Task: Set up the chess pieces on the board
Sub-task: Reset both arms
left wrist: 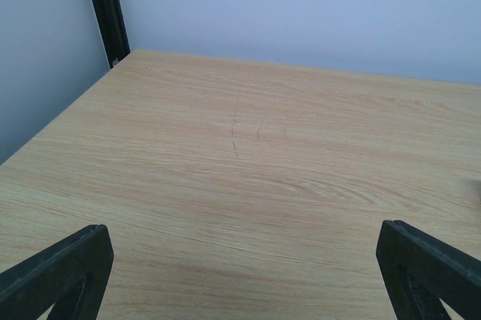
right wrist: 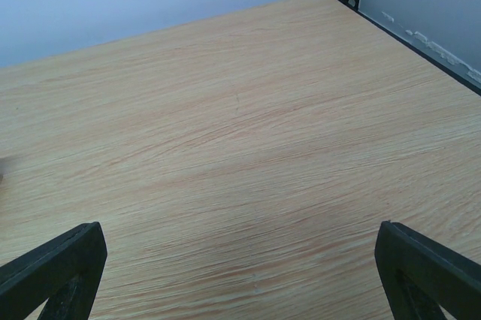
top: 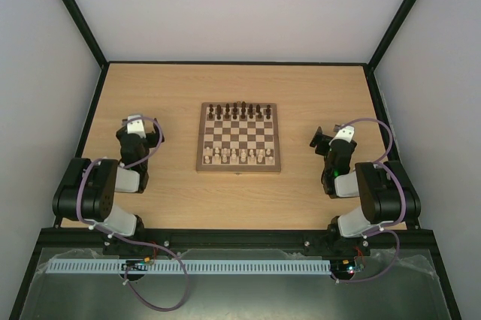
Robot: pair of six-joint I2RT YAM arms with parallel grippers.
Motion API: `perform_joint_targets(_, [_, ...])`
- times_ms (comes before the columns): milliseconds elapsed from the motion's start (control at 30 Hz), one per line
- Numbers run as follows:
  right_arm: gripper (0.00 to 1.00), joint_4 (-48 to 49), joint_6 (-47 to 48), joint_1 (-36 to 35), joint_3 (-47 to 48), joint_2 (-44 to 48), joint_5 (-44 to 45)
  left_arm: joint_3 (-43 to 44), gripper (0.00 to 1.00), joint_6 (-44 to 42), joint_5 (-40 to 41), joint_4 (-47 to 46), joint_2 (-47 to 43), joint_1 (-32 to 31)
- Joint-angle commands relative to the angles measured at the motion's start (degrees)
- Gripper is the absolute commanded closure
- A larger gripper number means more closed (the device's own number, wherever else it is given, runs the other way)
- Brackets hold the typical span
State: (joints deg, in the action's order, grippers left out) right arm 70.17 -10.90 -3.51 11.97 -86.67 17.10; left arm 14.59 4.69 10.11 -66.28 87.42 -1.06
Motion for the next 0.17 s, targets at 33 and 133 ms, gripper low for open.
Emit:
perform_joint_targets(33, [0.01,0.8,0.7,-0.3,1.2,-0.4,0.6,-0.5,0.01,-0.4,0.1,-3.6,-0.1,0.0])
perform_joint_targets(133, [0.02,1.2,0.7,-0.3,0.9,-0.1,0.6,-0.5,0.01,-0.4,0.1,-3.6,-0.1,0.0])
